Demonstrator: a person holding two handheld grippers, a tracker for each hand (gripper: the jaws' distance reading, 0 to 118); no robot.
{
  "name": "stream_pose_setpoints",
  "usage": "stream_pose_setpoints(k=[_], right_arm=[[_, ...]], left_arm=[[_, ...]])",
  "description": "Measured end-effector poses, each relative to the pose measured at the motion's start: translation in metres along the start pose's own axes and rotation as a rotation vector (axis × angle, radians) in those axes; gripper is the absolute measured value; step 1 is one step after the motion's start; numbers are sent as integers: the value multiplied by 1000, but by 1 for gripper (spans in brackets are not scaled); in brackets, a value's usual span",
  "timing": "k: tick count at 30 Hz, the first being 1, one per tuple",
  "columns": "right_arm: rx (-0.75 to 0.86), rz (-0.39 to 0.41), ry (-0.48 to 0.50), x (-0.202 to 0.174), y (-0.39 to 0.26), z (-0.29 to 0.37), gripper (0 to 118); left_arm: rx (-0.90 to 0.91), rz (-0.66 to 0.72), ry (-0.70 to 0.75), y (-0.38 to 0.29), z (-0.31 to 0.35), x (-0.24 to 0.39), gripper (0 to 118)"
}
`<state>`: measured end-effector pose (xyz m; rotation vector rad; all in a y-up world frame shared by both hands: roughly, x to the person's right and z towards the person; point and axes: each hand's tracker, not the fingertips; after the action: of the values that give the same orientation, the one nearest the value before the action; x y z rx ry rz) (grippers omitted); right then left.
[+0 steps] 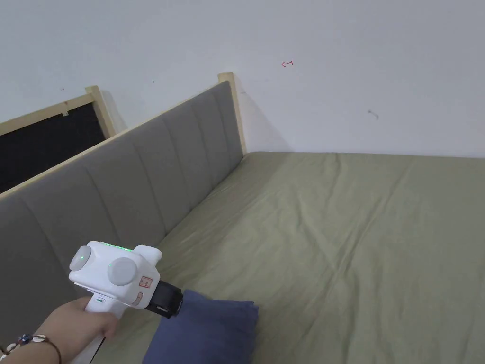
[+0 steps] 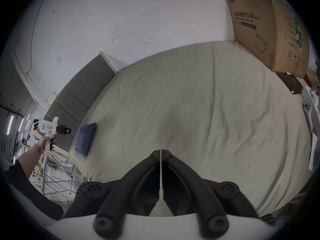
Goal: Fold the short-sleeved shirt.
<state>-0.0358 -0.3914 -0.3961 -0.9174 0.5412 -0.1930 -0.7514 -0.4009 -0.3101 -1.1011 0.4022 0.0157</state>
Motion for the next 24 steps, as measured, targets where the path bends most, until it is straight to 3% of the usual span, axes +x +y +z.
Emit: stream_pose_setpoints(k=[4,7,9,10,11,12,13,16,20,24], right_arm=[[-2,5,17,-5,-2,0,1],[0,13,28,-7,-3,4,1],[3,18,30,-8,-4,7,1],[6,20,30,-7,-4,9,1],[7,20,30,-6,-4,11,1],[11,18,29,-5,-4,13,1],[19,15,28,-4,-4,17,1],[40,4,38,-2,-6,30,1],[125,51,1,-1,-3,57,1],[342,140,-85,-6,7,97,1]], left_arm=[[37,78,-64,-7,2,13,117],[71,173,-236,-15,10,55,116],[104,169,-309,-20,20,100,107],[108,161,-315,-23,25,122,90],[120,158,-320,-31,36,157,60],[133,156,-340,-38,41,186,16],[126,155,-379,-44,45,212,4],[162,107,-563,-57,68,286,4],[413,92,-637,-57,131,355,4],[787,50,-467,-66,199,399,4]])
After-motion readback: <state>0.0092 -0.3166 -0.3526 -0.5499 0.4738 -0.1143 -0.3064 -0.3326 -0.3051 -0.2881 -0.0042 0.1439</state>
